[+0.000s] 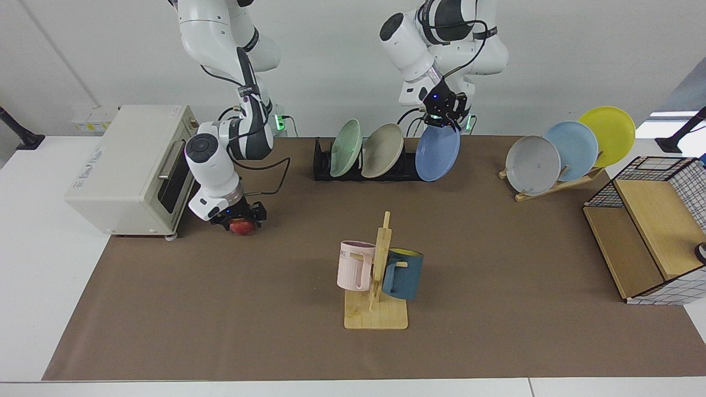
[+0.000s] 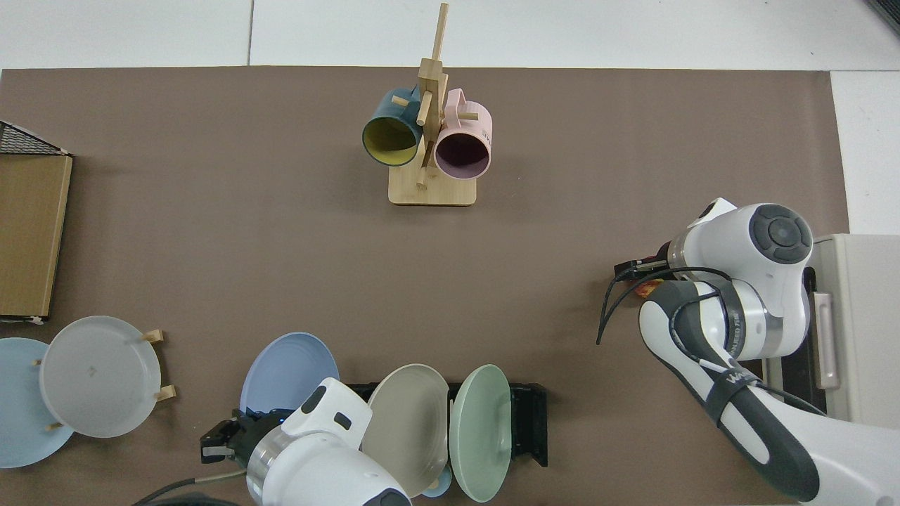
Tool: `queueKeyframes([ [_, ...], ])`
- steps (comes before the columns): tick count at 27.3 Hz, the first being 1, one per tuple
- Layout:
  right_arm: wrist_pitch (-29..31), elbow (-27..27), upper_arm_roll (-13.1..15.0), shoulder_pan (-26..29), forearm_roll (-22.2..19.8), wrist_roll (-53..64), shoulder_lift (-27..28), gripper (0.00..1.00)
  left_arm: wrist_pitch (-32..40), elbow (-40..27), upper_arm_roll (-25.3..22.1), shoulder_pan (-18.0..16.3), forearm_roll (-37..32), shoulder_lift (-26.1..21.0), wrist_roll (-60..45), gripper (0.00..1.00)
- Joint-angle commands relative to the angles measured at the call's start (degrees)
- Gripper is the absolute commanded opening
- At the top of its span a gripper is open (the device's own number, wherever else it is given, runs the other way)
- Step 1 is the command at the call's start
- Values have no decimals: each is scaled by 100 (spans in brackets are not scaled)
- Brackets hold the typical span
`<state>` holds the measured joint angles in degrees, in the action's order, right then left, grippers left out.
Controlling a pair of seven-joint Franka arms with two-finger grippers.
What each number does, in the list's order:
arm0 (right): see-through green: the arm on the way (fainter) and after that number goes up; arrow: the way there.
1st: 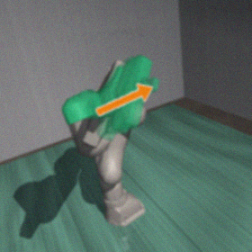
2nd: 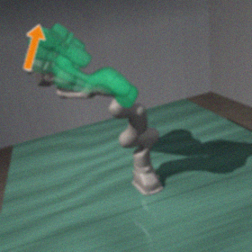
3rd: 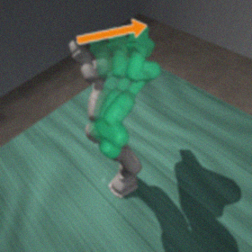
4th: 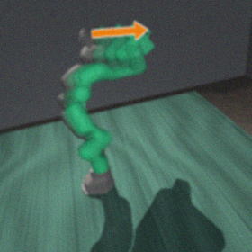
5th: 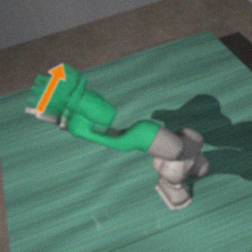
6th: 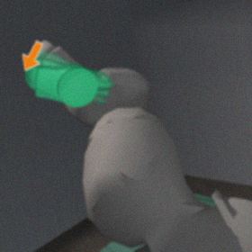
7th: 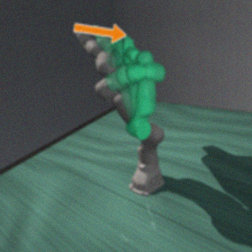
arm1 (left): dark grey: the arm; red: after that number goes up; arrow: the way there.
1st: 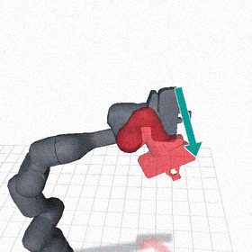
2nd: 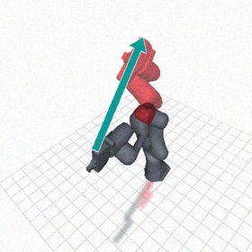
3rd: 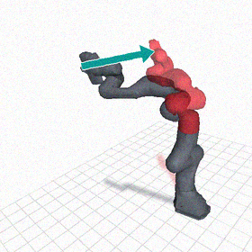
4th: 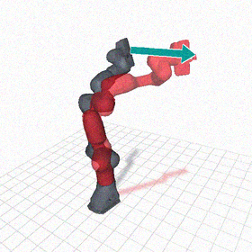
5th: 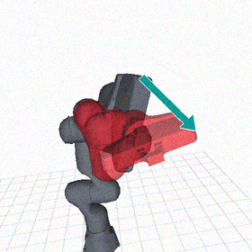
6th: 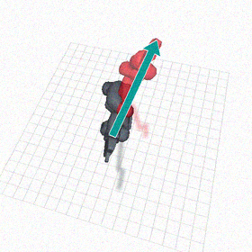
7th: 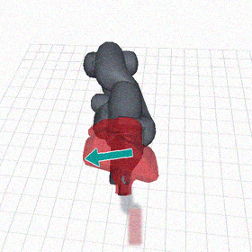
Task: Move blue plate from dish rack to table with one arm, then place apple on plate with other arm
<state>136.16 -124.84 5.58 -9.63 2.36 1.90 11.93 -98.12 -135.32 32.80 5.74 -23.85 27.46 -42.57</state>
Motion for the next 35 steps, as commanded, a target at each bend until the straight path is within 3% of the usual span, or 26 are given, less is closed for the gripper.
queueKeyframes([
  [1,191,-84,-4,14,-16,3,29,70,144,715,-10,-433,-550,-556,-67,0],
  [4,191,-102,-4,5,-16,4,37,20,109,1514,-45,-758,-507,-1144,-146,0],
  [6,174,-102,-4,5,-16,-5,37,0,39,1946,-54,-838,-437,-1566,-400,0],
  [10,148,-76,-13,5,-16,-49,55,0,-530,2194,-299,-882,360,-1955,-700,0],
  [16,-273,196,-4,5,-8,-49,-164,0,-2332,1624,-608,-891,2487,-1990,-359,0],
  [20,-765,486,-4,5,-8,-58,-402,0,-2730,1280,-599,-847,3376,-2060,108,0],
  [25,-1293,803,13,5,-25,-14,-683,0,-3345,1069,-546,-575,3519,-2587,55,0],
  [35,-2559,1436,22,23,-25,-23,-1272,0,-4039,559,-546,-214,3519,-2966,82,0],
])
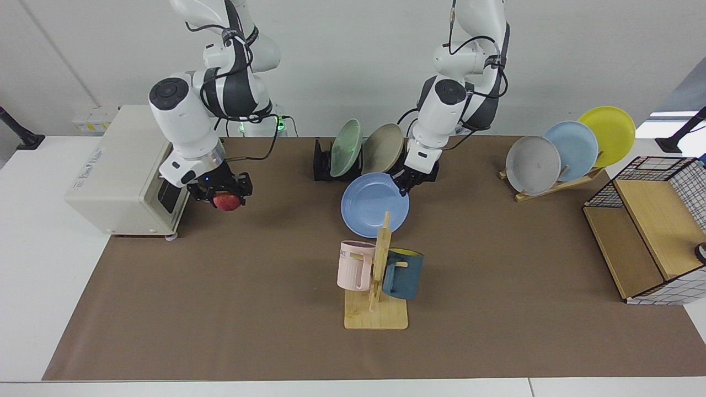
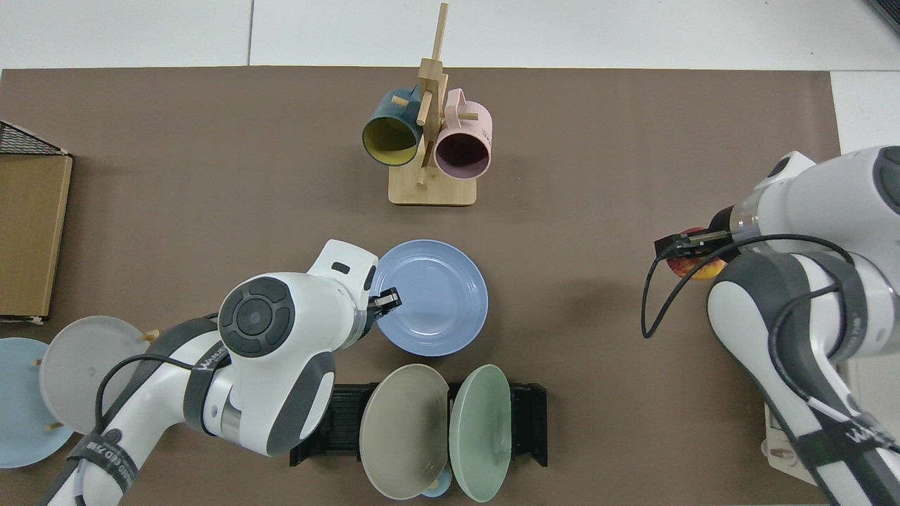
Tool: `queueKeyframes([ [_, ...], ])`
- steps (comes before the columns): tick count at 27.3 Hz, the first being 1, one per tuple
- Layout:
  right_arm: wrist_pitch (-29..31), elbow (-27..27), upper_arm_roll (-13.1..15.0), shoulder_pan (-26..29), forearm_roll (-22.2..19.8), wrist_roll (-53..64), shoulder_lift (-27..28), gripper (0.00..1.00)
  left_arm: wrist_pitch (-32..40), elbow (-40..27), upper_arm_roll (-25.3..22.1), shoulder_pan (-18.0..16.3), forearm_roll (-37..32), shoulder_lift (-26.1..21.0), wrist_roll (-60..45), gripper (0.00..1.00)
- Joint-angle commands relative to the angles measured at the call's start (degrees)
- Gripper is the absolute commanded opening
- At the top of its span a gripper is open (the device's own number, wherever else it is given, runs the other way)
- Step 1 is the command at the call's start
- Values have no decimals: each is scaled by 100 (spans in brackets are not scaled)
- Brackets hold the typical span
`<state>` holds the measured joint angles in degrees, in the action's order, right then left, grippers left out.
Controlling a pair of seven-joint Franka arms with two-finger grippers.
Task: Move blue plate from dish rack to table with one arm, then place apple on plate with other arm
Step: 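Lower the blue plate onto the table and open the left gripper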
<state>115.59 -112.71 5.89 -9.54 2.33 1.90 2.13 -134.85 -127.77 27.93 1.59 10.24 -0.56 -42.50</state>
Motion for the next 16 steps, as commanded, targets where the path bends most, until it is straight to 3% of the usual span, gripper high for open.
queueKeyframes([
  [1,-589,266,-1,14,-22,-23,-336,0,-401,-204,-59,202,109,-172,75,0],
  [12,-863,372,0,57,-58,-23,-503,0,-647,-196,-68,184,39,-357,216,2],
  [14,-863,372,-9,57,-58,-23,-512,0,-770,-195,-68,158,39,-366,268,44],
  [15,-863,372,-9,57,-58,-23,-512,0,-788,-187,-77,149,4,-374,356,77],
  [16,-871,372,-9,57,-66,-23,-512,0,-780,-187,-94,132,-57,-366,461,100],
])
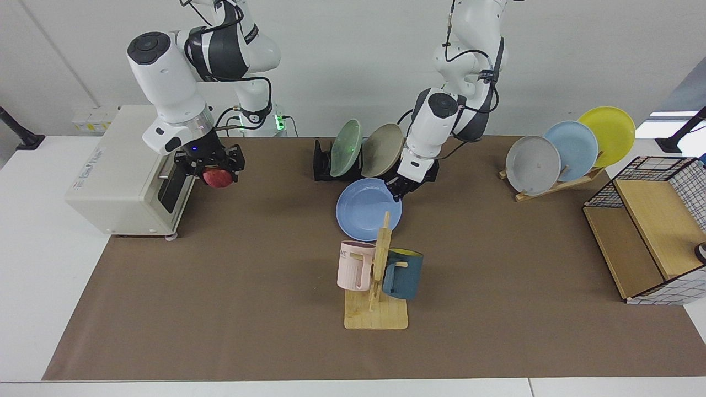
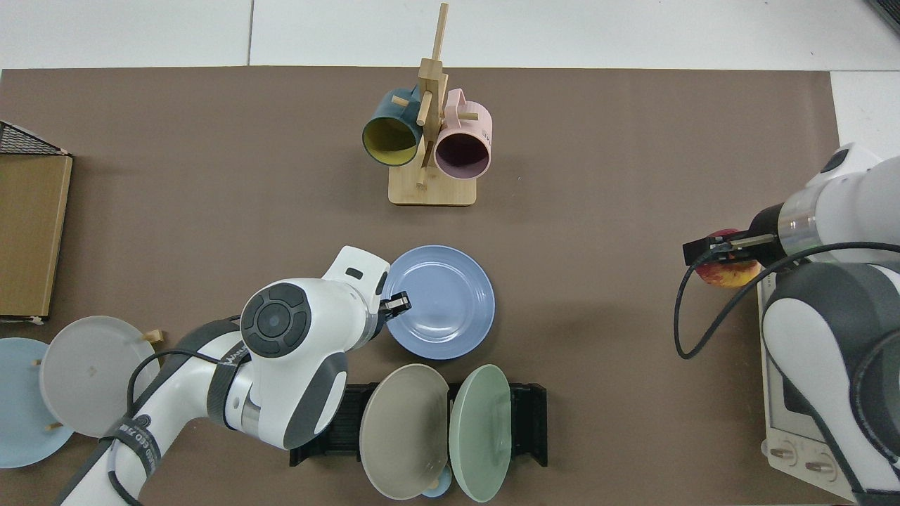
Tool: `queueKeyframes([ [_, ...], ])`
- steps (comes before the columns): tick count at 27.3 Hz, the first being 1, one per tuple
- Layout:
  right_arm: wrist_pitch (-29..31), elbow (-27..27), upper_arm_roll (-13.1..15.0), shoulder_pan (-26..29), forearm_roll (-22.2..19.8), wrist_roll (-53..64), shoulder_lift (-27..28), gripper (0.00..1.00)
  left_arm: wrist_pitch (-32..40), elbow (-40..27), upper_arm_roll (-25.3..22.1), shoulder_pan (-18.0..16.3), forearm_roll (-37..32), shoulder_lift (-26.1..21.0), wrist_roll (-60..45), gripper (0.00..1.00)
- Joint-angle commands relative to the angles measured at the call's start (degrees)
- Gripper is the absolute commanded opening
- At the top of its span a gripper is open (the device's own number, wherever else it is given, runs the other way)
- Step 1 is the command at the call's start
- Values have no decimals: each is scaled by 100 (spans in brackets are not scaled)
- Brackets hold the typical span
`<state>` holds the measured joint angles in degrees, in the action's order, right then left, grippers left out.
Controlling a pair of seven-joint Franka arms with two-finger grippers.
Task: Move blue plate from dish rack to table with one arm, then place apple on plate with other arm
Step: 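Lower the blue plate onto the table and open the left gripper, then withdraw the left gripper while the right gripper carries the apple over the plate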
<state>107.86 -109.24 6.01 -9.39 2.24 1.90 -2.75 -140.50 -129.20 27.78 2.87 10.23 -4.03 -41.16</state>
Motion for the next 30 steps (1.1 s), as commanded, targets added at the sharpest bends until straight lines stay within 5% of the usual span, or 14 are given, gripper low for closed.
queueKeyframes([
  [1,-98,25,-21,34,-57,-23,-24,0,-180,-26,-97,-15,-117,-28,423,100],
  [16,-107,-45,-117,-62,-48,-426,-59,0,2200,1203,-387,-454,-1339,384,853,100],
  [23,103,-63,-118,-861,-48,-1690,38,0,4081,2451,-940,-489,-1322,473,2040,100],
  [30,525,25,-118,-1801,-39,-3132,398,0,4645,2778,-1626,-481,-1286,867,2744,100],
])
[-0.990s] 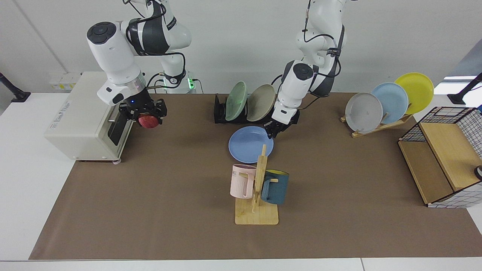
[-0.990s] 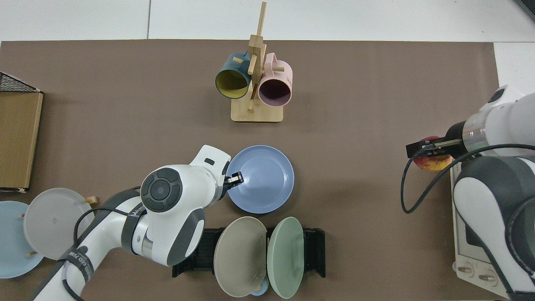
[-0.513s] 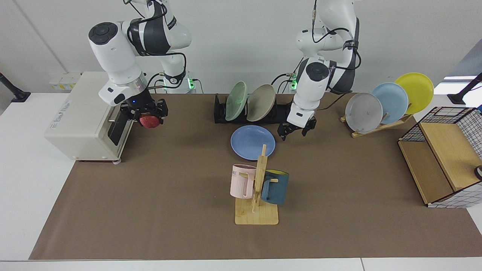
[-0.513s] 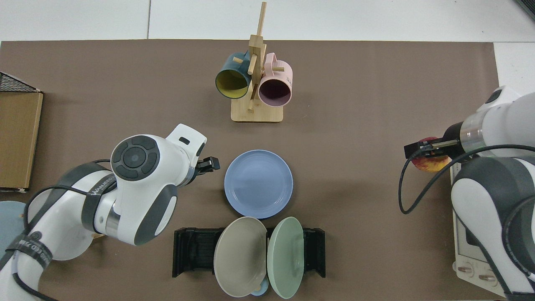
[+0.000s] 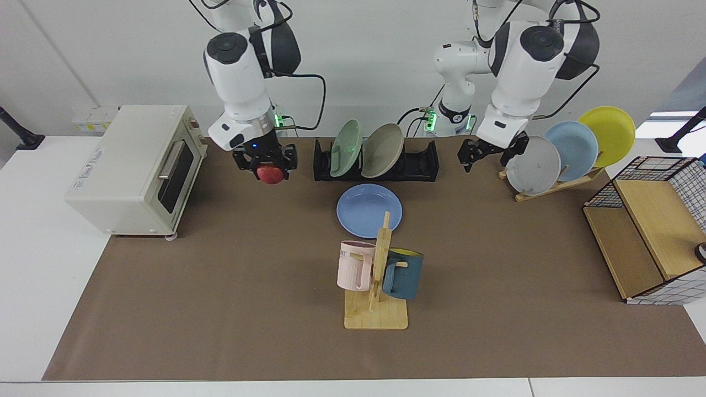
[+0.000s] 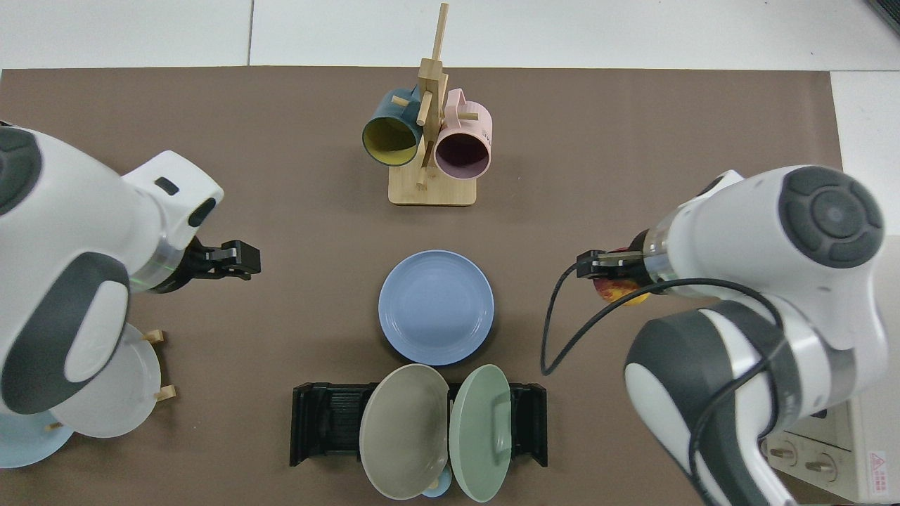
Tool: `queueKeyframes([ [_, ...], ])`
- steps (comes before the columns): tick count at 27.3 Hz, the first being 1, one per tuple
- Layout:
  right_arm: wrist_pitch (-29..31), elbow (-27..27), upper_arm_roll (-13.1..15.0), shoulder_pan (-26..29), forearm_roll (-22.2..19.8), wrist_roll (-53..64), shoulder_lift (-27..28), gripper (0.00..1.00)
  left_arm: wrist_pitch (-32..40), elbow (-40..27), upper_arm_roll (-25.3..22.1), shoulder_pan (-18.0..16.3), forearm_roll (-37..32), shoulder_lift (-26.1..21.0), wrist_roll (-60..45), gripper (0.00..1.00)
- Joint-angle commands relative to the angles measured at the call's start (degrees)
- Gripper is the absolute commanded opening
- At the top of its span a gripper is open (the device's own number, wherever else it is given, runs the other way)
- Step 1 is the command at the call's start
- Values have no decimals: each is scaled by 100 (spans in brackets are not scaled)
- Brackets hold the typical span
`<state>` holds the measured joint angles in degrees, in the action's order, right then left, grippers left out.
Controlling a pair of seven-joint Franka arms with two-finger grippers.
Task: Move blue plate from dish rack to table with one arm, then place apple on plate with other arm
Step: 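Withdraw the left gripper while the right gripper carries the apple over the plate, then lower the apple onto the blue plate and open the right gripper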
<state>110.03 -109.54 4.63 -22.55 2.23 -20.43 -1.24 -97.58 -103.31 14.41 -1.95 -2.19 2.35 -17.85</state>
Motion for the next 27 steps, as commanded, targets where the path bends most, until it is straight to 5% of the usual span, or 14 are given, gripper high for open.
queueKeyframes([
  [1,369,65,20,-626,-30,-1110,308,0,406,179,-359,1,-27,327,501,100],
  [9,422,706,47,-1488,-30,-2544,1134,0,705,188,-781,28,87,591,1152,100],
  [27,1582,961,20,-2069,32,-3608,2462,0,609,179,-799,-7,69,591,1310,100],
])
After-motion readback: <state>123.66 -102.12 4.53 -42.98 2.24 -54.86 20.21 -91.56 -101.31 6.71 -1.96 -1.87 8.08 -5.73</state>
